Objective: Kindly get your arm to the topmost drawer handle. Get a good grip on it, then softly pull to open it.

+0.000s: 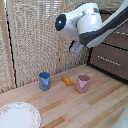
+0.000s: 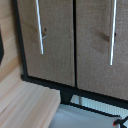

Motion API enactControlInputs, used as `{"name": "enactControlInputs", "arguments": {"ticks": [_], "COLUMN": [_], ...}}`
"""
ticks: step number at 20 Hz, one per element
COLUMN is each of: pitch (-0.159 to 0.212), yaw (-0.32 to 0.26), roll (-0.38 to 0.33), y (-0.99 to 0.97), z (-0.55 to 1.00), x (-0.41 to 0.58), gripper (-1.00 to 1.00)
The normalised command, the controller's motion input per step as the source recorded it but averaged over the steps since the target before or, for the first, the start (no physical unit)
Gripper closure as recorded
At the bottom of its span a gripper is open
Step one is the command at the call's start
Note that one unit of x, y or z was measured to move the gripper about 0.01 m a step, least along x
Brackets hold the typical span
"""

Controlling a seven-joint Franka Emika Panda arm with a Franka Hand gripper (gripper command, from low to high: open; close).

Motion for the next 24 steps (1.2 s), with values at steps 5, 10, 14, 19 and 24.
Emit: {"name": "enactControlInputs", "arguments": {"ticks": [5, 10, 14, 19, 24], "pitch": [0.000, 0.000, -0.014, -0.004, -0.004], "yaw": [0.023, 0.010, 0.076, 0.093, 0.063], "roll": [-0.255, -0.252, -0.167, -0.092, -0.048], "y": [-0.62, -0.67, -0.67, -0.75, -0.86], "z": [0.03, 0.05, 0.01, 0.07, 0.21], "x": [0.000, 0.000, 0.015, 0.026, 0.009], "gripper": [-1.00, -1.00, -1.00, -1.00, -1.00]}}
